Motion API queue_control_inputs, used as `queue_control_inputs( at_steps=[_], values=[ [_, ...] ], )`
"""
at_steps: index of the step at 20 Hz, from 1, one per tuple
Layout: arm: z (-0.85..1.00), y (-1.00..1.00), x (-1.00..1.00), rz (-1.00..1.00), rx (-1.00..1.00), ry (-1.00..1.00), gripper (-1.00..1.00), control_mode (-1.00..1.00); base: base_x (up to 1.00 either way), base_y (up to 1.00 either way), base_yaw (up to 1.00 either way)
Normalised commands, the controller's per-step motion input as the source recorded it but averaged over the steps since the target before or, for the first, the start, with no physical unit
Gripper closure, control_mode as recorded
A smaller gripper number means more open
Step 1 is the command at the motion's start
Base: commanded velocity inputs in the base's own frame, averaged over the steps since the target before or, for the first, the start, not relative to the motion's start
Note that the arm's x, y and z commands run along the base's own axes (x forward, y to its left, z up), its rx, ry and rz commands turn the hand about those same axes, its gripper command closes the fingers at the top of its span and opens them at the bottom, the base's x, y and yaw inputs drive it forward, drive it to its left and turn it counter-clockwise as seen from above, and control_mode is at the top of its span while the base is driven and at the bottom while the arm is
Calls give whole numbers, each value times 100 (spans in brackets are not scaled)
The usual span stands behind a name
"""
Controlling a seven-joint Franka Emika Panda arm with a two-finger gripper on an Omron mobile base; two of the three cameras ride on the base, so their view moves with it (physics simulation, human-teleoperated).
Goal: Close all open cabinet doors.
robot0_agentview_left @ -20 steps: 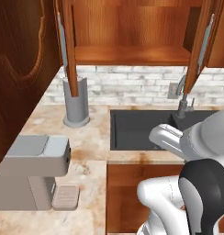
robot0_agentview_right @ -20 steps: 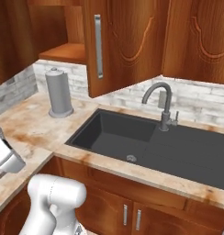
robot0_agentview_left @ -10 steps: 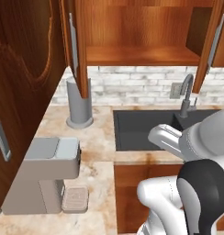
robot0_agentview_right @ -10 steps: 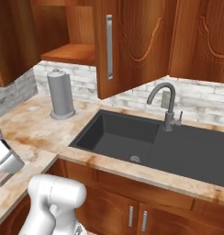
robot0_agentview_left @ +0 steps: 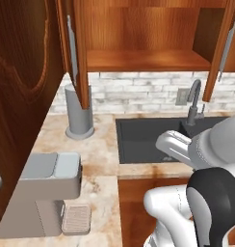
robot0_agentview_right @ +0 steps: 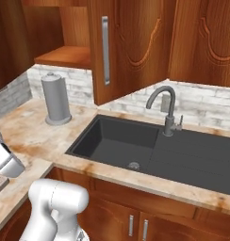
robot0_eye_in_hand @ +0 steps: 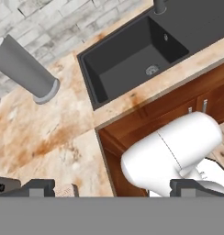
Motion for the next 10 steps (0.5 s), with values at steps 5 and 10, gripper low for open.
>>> queue_control_inputs(
  at_steps=[5, 10],
  values=[
    [0, 0, 0, 0, 0, 0, -100, 100, 29, 9, -1],
    [0, 0, 0, 0, 0, 0, -100, 100, 1, 0, 0]
  ],
)
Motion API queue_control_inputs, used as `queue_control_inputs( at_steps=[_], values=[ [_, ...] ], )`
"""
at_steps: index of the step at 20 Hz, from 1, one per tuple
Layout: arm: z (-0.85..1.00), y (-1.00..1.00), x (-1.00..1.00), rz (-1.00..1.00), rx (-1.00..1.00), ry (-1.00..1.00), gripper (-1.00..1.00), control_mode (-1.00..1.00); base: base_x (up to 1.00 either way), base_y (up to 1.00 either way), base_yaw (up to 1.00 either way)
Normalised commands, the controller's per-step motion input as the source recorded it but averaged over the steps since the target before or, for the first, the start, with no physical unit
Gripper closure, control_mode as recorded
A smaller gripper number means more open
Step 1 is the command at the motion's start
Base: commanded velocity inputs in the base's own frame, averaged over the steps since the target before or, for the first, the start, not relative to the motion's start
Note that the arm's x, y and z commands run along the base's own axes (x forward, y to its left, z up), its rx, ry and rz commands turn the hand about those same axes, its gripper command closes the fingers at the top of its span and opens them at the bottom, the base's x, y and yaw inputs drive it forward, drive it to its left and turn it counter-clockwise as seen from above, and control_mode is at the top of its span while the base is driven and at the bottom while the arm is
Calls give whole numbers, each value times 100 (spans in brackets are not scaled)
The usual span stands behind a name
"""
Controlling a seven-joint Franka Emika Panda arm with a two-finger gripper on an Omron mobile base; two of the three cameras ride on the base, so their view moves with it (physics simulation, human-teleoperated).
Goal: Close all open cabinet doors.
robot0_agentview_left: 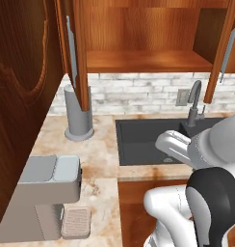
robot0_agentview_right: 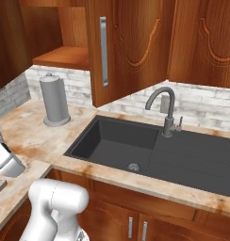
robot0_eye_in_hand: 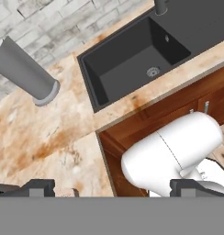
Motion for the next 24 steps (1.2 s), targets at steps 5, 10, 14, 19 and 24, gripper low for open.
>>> queue_control_inputs(
  at_steps=[5, 10, 14, 19, 24],
  values=[
    [0, 0, 0, 0, 0, 0, -100, 100, 0, 0, 0],
    [-5, 1, -1, 1, 0, 0, -100, -100, 0, 1, 1],
    [-30, 15, -25, 8, -2, -3, -100, -100, 0, 0, 0],
    [-10, 21, -49, 1, -4, -15, -100, -100, 0, 0, 0],
    [17, -16, -33, 0, -4, -27, -100, -100, 0, 0, 0]
  ],
)
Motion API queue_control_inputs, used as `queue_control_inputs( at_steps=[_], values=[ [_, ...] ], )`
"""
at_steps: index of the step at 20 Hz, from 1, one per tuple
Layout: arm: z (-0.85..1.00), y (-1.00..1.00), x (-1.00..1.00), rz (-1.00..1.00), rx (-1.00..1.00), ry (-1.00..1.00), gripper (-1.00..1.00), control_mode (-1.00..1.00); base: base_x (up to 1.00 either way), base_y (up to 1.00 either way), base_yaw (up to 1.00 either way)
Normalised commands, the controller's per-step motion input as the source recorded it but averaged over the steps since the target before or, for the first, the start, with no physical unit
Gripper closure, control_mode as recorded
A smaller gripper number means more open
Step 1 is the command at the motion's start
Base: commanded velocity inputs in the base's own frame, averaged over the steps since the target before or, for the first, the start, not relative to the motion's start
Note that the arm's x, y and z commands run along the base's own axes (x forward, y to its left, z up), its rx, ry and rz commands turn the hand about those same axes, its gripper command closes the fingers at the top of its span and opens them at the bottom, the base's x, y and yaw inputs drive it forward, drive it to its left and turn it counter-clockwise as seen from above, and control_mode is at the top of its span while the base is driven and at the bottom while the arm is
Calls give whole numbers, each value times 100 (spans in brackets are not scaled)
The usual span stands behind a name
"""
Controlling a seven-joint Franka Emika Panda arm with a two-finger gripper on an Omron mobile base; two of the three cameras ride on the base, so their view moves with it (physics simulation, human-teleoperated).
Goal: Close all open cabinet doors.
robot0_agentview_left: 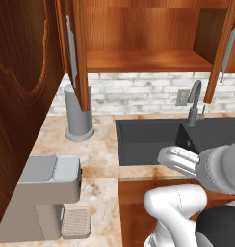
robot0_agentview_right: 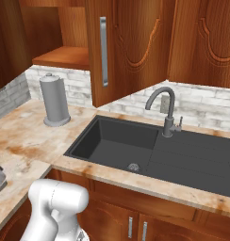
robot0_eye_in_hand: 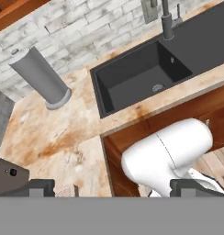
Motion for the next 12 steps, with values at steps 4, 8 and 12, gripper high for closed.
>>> queue_control_inputs(
  at_steps=[4, 8, 12],
  values=[
    [32, -34, -5, 0, -3, -21, -100, -100, 0, 0, 0],
    [34, -47, 0, 0, -1, -18, -100, -100, 0, 0, 0],
    [32, -58, 0, 0, -1, -15, -100, -100, 0, 0, 0]
  ],
)
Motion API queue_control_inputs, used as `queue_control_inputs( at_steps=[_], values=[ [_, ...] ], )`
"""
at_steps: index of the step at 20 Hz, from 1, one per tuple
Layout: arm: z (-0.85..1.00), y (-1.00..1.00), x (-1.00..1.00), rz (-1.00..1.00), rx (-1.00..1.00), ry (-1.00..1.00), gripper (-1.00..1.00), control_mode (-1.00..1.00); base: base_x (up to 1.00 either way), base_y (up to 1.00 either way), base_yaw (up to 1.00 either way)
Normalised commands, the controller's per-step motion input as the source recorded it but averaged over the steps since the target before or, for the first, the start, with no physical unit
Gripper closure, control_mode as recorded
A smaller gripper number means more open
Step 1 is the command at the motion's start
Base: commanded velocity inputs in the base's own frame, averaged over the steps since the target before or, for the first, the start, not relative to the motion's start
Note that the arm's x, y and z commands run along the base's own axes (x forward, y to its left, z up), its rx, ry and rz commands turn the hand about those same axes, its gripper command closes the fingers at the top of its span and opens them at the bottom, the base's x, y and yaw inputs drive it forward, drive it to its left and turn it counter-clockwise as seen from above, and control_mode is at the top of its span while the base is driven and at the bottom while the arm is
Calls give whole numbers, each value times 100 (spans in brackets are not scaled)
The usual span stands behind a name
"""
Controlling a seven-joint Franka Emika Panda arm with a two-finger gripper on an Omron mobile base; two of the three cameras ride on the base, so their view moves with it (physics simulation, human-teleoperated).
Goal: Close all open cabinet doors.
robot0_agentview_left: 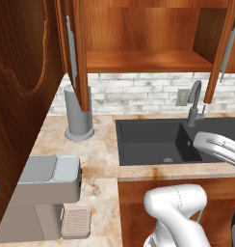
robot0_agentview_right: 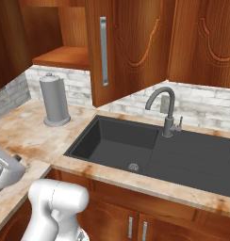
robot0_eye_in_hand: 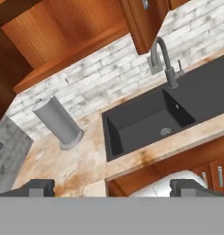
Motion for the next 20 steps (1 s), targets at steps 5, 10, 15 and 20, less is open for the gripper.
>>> queue_control_inputs(
  at_steps=[5, 10, 15, 20],
  values=[
    [36, -56, 0, 0, -2, -16, -100, -100, 0, 0, 0],
    [39, -51, 1, 0, -2, -17, -100, -100, 0, 0, 0],
    [44, -38, 8, 0, -2, -14, -100, -100, 0, 0, 0],
    [38, -31, 18, 0, -1, -8, -100, -100, 0, 0, 0]
  ],
)
